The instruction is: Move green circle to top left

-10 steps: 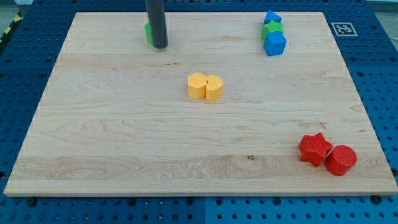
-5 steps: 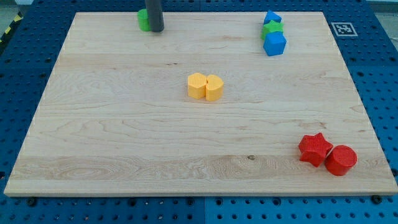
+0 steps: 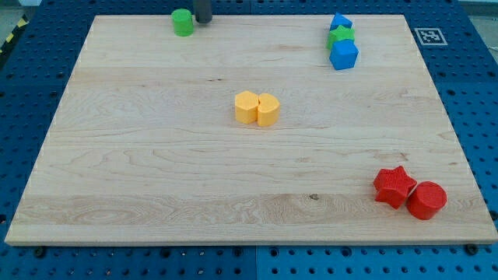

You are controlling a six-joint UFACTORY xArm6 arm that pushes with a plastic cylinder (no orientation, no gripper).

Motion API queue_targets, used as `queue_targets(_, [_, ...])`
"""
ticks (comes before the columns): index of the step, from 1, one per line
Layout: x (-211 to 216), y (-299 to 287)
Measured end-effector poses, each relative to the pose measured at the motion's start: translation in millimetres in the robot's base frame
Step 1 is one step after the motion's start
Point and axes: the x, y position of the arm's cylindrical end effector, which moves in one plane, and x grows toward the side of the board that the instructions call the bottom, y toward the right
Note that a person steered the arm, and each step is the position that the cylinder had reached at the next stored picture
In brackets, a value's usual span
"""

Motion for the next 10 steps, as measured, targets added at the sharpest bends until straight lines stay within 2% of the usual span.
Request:
queue_targets(2, [0,-13])
queue_targets(7, [22,8])
queue_targets(10, [27,-19])
